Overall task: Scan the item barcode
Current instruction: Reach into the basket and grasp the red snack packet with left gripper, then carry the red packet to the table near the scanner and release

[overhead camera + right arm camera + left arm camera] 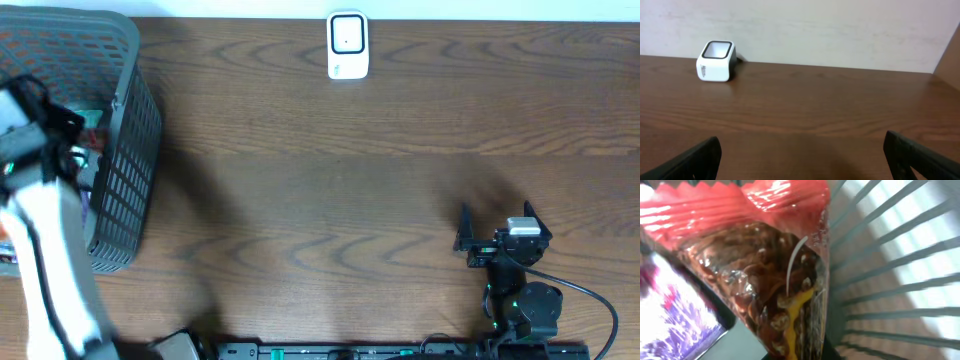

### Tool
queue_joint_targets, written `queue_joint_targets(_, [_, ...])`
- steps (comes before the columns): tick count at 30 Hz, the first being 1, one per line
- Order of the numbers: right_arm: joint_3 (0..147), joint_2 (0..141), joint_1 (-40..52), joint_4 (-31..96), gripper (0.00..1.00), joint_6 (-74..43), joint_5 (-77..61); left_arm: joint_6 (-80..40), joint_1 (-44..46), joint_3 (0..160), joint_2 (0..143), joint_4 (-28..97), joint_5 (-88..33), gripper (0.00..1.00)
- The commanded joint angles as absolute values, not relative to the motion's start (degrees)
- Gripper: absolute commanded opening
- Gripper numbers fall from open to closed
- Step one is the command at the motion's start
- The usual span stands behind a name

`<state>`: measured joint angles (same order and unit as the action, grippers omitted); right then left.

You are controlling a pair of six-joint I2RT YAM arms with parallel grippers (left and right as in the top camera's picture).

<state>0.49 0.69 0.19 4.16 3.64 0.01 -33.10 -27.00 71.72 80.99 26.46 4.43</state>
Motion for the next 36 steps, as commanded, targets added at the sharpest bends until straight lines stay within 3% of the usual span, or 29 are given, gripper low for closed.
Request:
queue_joint_targets(1, [0.32, 0.38, -0.19, 4.27, 0.99, 4.36, 0.49, -32.58, -27.24, 72.25, 71.88, 25.76, 4.51, 0.07])
queue_joint_targets(4, [0.32, 0.38, -0.19, 4.27, 0.99, 4.36, 0.49, -32.58, -27.24, 72.25, 65.41, 24.75, 1.74, 0.07])
queue_joint_targets(9, [0.32, 0.38, -0.19, 4.27, 0.99, 4.36, 0.49, -32.56, -26.33, 72.23, 57.78, 21.17, -12.6, 0.07])
queue_joint_targets(16, [0.32, 0.38, -0.19, 4.27, 0.99, 4.36, 0.49, -28.36, -16.25, 72.23, 57.8, 18.9, -28.73, 0.07])
queue_joint_targets(28, [0.32, 0.38, -0.19, 4.27, 0.99, 4.36, 0.49, -16.08, 8.95, 72.23, 81.56, 13.3, -26.76, 0.07])
queue_joint_targets(36, [0.32, 0.38, -0.19, 4.27, 0.99, 4.36, 0.49, -16.1, 18.79, 72.23, 101.93, -4.49, -26.11, 0.07])
